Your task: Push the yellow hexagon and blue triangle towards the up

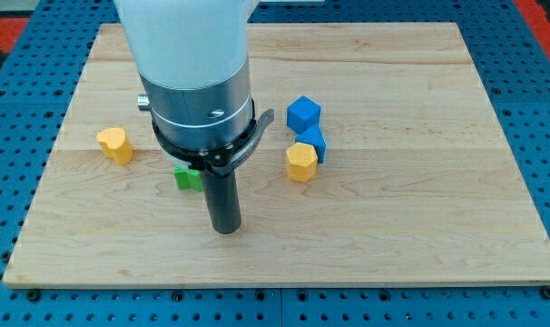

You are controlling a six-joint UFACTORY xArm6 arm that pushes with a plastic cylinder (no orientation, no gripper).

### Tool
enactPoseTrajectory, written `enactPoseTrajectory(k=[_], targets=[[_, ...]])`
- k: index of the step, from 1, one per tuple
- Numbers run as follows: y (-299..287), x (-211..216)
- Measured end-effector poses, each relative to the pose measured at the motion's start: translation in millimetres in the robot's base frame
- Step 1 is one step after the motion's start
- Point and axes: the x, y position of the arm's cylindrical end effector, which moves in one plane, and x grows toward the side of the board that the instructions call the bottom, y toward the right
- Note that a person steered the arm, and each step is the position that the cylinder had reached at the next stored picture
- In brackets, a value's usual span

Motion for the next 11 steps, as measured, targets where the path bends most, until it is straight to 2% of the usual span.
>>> enactPoseTrajectory(k=[1,2,3,5,8,9,10,11], targets=[[15,0],[65,-4],[86,-18],[81,-87],[149,-153],[151,-177],[132,-188],[143,-180]])
